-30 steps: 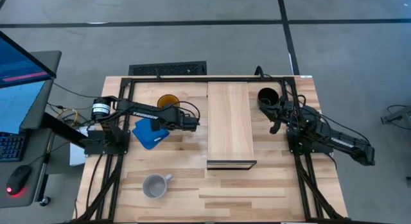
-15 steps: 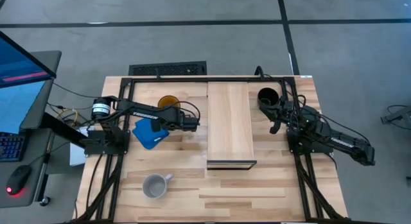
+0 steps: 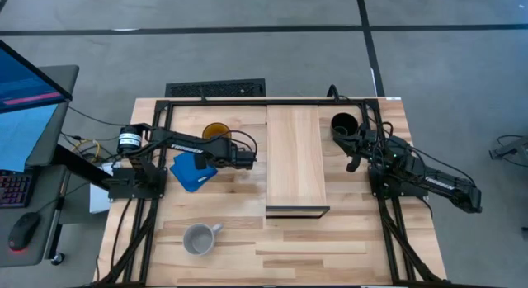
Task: Stack small to large cups/mugs on shelf
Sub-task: Put the yellow mug on the shelf
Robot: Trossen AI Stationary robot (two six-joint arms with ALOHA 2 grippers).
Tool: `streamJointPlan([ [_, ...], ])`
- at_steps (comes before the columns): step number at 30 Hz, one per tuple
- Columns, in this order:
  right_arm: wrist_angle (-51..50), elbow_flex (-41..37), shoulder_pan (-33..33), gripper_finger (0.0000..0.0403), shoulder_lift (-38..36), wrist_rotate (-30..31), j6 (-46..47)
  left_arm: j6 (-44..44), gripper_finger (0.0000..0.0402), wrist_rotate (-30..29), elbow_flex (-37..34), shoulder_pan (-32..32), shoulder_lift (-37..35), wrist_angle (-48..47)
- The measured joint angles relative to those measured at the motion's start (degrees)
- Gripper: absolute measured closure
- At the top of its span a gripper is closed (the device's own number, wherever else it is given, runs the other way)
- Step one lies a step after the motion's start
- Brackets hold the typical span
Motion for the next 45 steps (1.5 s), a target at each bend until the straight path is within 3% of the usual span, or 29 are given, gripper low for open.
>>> streamJointPlan([
  [8, 0.0, 0.0, 0.0, 0.0369, 0.0, 0.0, 0.0, -0.2, 0.0288, -0.1, 0.0, 0.0, 0.0, 0.0],
  [18, 0.0, 0.0, 0.0, 0.0369, 0.0, 0.0, 0.0, -0.2, 0.031, -0.1, 0.0, 0.0, 0.0, 0.1],
  [26, 0.0, 0.0, 0.0, 0.0369, 0.0, 0.0, 0.0, -0.2, 0.0291, -0.1, 0.0, 0.0, 0.0, 0.0],
  [45, 0.0, 0.0, 0.0, 0.0369, 0.0, 0.0, 0.0, -0.1, 0.0288, -0.2, 0.0, 0.0, 0.0, 0.7],
])
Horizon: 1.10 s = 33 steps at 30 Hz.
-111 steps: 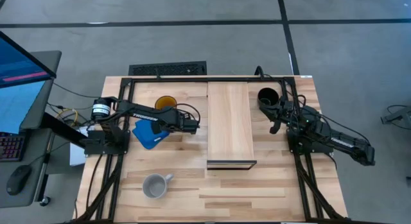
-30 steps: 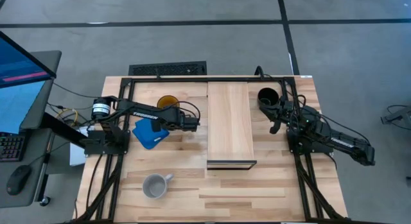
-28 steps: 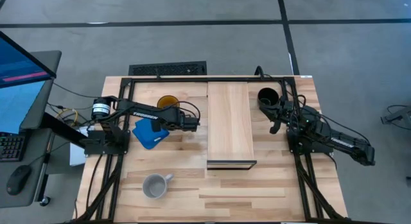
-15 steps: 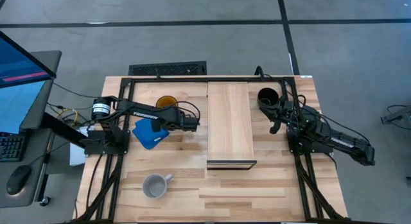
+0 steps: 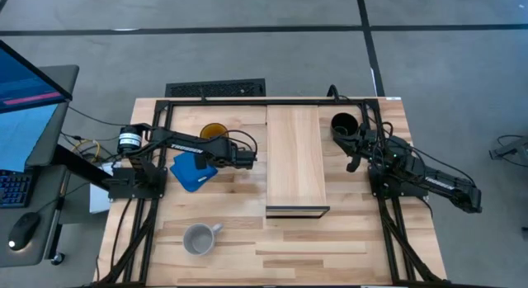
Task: Stack small to large cups/mugs on shelf
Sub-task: Put the yellow mug on the shelf
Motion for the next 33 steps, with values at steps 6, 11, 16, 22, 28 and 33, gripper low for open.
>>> streamJointPlan([
  [6, 0.0, 0.0, 0.0, 0.0369, 0.0, 0.0, 0.0, 2.1, 0.0287, 0.0, 0.0, 0.0, 0.0, 0.5],
  [11, 0.0, 0.0, 0.0, 0.0369, 0.0, 0.0, 0.0, 3.1, 0.0296, 1.1, 0.0, 0.0, 0.0, 0.7],
  [16, 0.0, 0.0, 0.0, 0.0369, 0.0, 0.0, 0.0, 3.4, 0.032, 1.3, 0.0, 0.0, 0.0, 0.9],
  [22, 0.0, 0.0, 0.0, 0.0369, 0.0, 0.0, 0.0, 3.7, 0.0314, 1.4, 0.0, 0.0, 0.0, 0.7],
  [28, 0.0, 0.0, 0.0, 0.0369, 0.0, 0.0, 0.0, 5.4, 0.032, 1.5, 0.0, 0.0, 0.0, 0.6],
  [33, 0.0, 0.0, 0.0, 0.0369, 0.0, 0.0, 0.0, 6.4, 0.032, 1.6, 0.0, 0.0, 0.0, 0.6],
])
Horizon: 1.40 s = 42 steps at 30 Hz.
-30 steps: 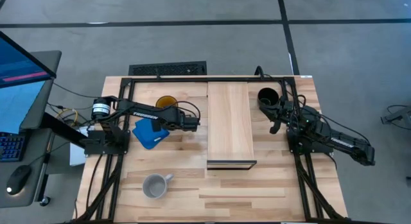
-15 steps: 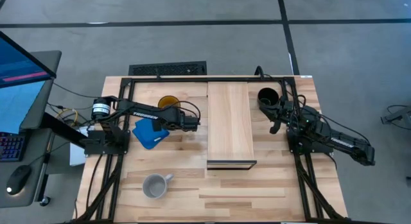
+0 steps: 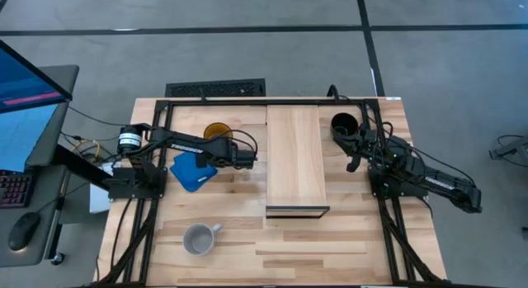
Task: Stack small to large cups/mugs on shelf
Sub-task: Put the yellow mug on the shelf
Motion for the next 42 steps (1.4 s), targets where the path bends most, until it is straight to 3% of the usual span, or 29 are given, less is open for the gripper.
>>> streamJointPlan([
  [6, 0.0, 0.0, 0.0, 0.0369, 0.0, 0.0, 0.0, 2.0, 0.032, 0.1, 0.2, 0.0, -0.1, -0.3],
  [14, 0.0, 0.0, 0.0, 0.0369, 0.0, 0.0, 0.0, 8.5, 0.032, 0.8, 6.0, 0.3, -0.1, -3.6],
  [26, 0.0, 0.0, 0.0, 0.0369, 0.0, 0.0, 0.0, 9.2, 0.0321, -1.6, 15.0, 0.3, -0.1, -17.1],
  [37, 0.0, 0.0, 0.0, 0.0369, 0.0, 0.0, 0.0, 16.0, 0.0321, -4.0, 29.7, -1.1, -0.1, -30.9],
  [42, 0.0, 0.0, 0.0, 0.0369, 0.0, 0.0, 0.0, 24.4, 0.0321, -8.6, 37.5, -1.0, -0.2, -30.5],
])
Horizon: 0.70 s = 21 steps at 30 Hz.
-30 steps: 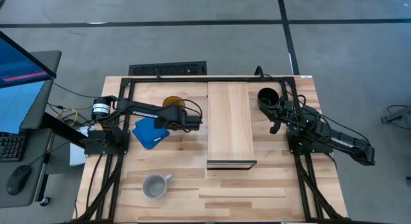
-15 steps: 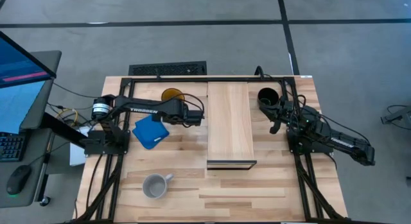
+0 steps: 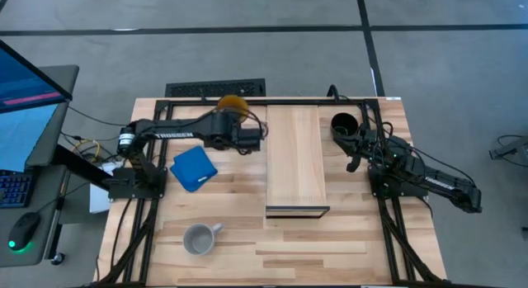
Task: Stack small to large cups/mugs on shelf
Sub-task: Put the yellow mug on the shelf
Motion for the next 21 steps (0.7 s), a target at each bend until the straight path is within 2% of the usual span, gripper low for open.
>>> streamJointPlan([
  [6, 0.0, 0.0, 0.0, 0.0369, 0.0, 0.0, 1.1, 15.5, 0.0321, 3.6, 7.0, 1.7, -0.1, 5.9],
  [10, 0.0, 0.0, 0.0, 0.0369, 0.0, 0.0, 6.0, 25.9, 0.0321, 6.8, 10.2, 3.7, -0.1, 9.0],
  [17, 0.0, 0.0, 0.0, 0.0369, 0.0, 0.0, 12.6, 43.5, 0.0321, 16.1, 11.3, 9.7, -0.7, 18.4],
  [21, 0.0, 0.0, 0.0, 0.0369, 0.0, 0.0, 15.3, 51.6, 0.0321, 23.3, 11.3, 13.1, -1.0, 21.1],
])
